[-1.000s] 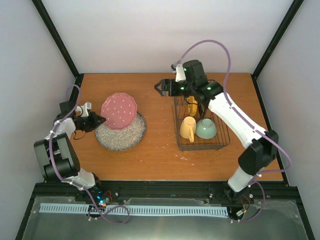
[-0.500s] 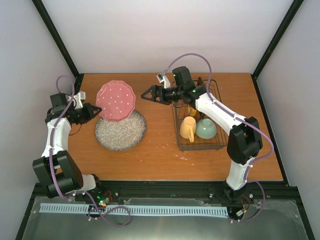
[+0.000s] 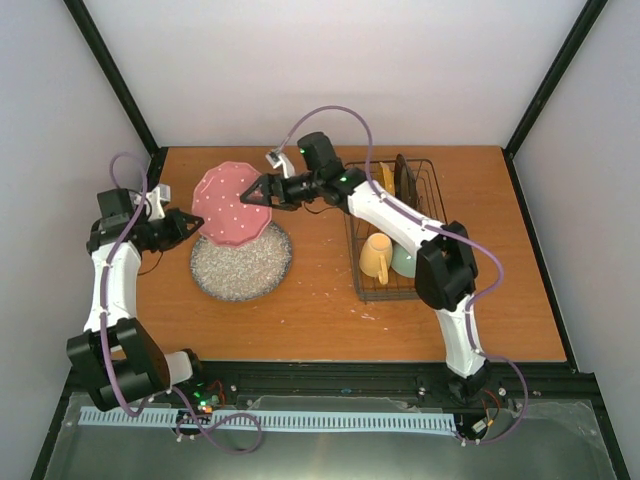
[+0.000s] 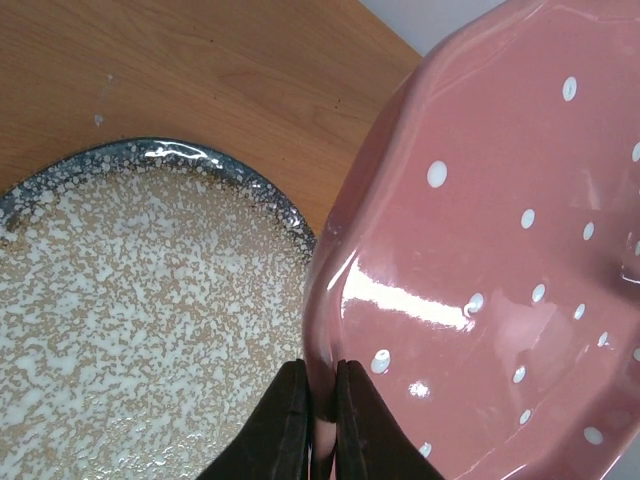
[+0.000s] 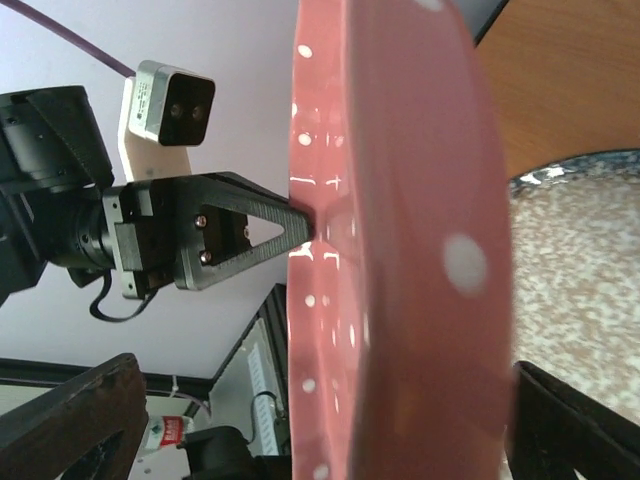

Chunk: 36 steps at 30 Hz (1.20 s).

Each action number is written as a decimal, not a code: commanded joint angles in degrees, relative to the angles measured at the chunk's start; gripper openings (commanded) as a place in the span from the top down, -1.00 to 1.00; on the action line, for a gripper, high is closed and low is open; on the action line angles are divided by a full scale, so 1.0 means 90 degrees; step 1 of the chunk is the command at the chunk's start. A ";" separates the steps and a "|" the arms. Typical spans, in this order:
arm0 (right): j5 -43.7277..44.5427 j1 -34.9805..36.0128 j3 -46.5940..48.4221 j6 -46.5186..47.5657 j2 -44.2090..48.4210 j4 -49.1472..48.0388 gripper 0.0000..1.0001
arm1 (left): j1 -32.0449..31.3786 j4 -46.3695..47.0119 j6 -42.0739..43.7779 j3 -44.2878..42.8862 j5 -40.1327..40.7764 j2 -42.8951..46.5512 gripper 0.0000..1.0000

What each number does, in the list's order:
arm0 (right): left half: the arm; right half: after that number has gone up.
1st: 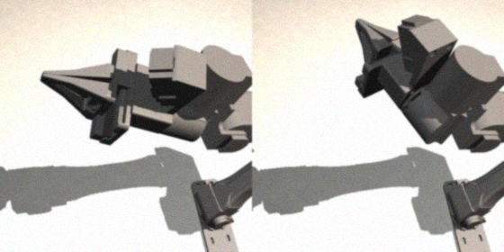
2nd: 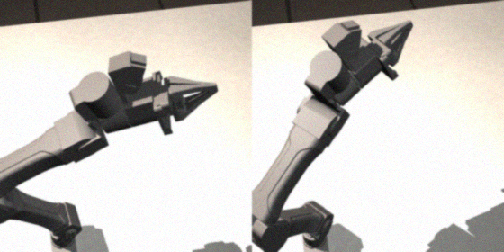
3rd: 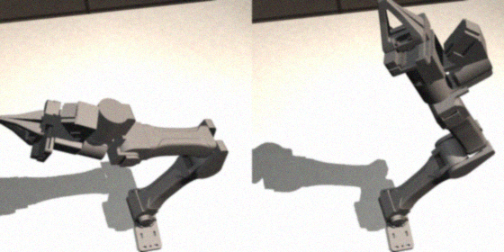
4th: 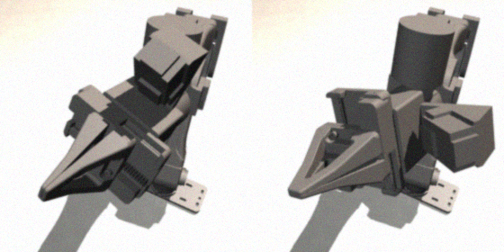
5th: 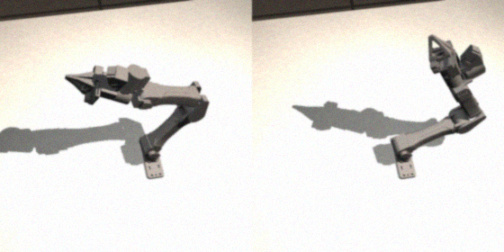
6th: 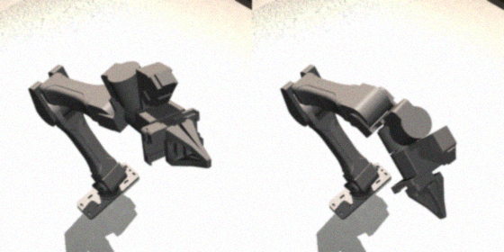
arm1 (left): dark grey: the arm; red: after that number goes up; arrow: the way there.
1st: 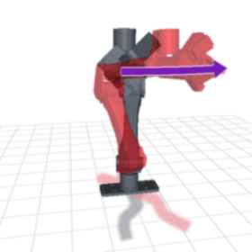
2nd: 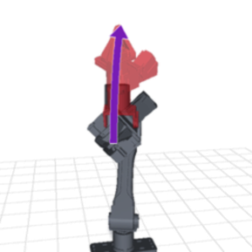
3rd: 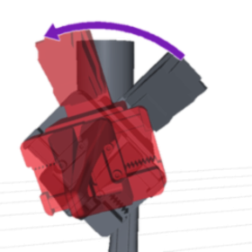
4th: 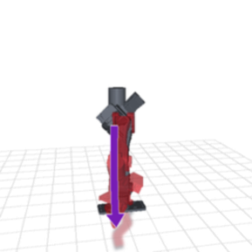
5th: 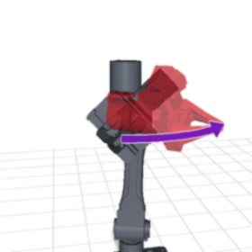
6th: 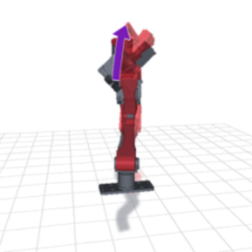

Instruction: Load the mixed dishes into the dish rack

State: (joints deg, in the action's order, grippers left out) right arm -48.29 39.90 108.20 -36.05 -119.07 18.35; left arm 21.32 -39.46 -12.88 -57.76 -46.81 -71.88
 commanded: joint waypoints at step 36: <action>0.7894 0.0313 0.0531 0.1237 0.2353 0.3003 0.94 | 0.0011 0.1025 -0.0498 -0.0040 0.3418 0.1959 -0.99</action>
State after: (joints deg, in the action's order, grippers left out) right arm 1.89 42.83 112.09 -26.98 -99.92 42.57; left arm 21.45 -31.09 -16.51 -59.44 -18.55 -52.05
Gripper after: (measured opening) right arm 0.183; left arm 0.997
